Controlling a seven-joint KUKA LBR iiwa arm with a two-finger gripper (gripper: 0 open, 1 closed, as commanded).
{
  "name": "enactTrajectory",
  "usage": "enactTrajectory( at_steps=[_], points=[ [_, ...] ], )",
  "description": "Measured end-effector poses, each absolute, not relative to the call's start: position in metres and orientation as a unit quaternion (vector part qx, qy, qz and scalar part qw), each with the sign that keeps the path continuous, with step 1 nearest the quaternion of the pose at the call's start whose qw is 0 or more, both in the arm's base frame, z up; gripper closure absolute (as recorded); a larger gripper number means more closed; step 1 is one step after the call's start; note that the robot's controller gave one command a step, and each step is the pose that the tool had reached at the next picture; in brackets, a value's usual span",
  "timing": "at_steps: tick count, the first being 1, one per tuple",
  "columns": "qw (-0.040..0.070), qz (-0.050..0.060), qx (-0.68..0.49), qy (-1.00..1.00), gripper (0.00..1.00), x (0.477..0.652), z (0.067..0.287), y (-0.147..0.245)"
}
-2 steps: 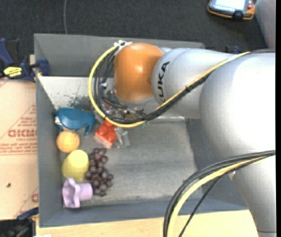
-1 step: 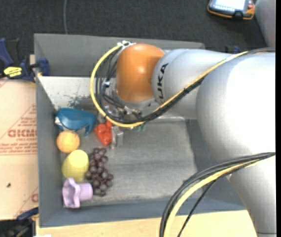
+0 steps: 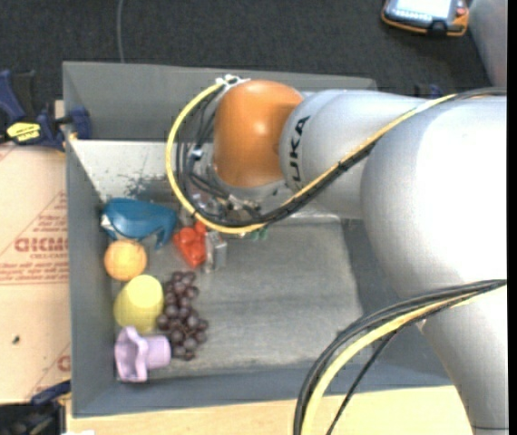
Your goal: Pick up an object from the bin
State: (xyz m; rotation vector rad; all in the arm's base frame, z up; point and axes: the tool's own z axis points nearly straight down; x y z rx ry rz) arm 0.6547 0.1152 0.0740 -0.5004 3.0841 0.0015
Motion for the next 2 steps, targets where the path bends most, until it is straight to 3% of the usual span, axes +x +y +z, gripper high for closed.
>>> enactTrajectory(
  at_steps=[2],
  points=[
    [0.012, 0.001, -0.159, 0.987, 1.00, 0.656, 0.090, 0.115]
  ],
)
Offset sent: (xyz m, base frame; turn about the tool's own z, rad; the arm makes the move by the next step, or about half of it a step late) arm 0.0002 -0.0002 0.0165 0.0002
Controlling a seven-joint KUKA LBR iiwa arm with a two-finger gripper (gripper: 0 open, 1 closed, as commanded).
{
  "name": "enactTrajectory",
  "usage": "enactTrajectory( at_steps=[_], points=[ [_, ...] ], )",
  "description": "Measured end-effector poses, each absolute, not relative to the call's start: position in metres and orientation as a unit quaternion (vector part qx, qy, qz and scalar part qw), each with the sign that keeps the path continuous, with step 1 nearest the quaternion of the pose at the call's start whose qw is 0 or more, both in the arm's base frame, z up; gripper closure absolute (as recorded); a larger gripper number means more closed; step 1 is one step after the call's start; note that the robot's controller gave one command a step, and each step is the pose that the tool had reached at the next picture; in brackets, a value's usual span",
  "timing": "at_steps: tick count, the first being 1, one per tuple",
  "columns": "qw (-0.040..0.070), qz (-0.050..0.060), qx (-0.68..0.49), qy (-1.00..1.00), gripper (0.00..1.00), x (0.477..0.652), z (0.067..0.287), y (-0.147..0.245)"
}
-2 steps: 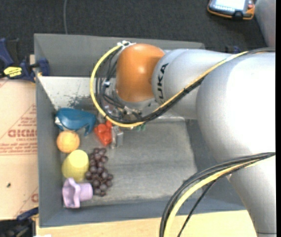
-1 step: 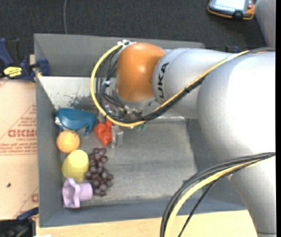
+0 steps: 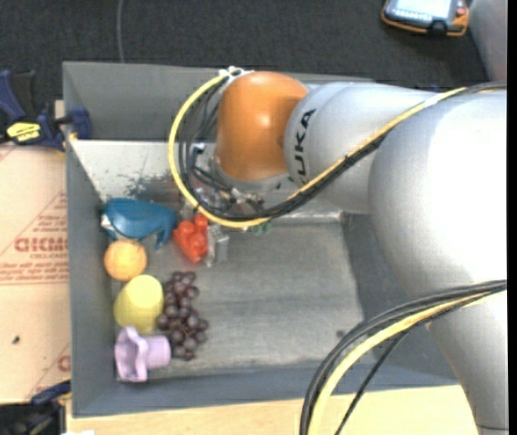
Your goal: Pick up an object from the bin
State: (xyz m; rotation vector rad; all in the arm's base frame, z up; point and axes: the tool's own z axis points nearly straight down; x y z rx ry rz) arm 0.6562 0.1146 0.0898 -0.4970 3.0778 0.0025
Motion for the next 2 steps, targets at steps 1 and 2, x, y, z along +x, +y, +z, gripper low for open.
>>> enactTrajectory(
  at_steps=[1, 2],
  points=[
    [0.014, 0.001, -0.159, 0.987, 1.00, 0.657, 0.112, 0.114],
    [0.017, 0.001, -0.158, 0.987, 1.00, 0.658, 0.129, 0.114]
  ],
)
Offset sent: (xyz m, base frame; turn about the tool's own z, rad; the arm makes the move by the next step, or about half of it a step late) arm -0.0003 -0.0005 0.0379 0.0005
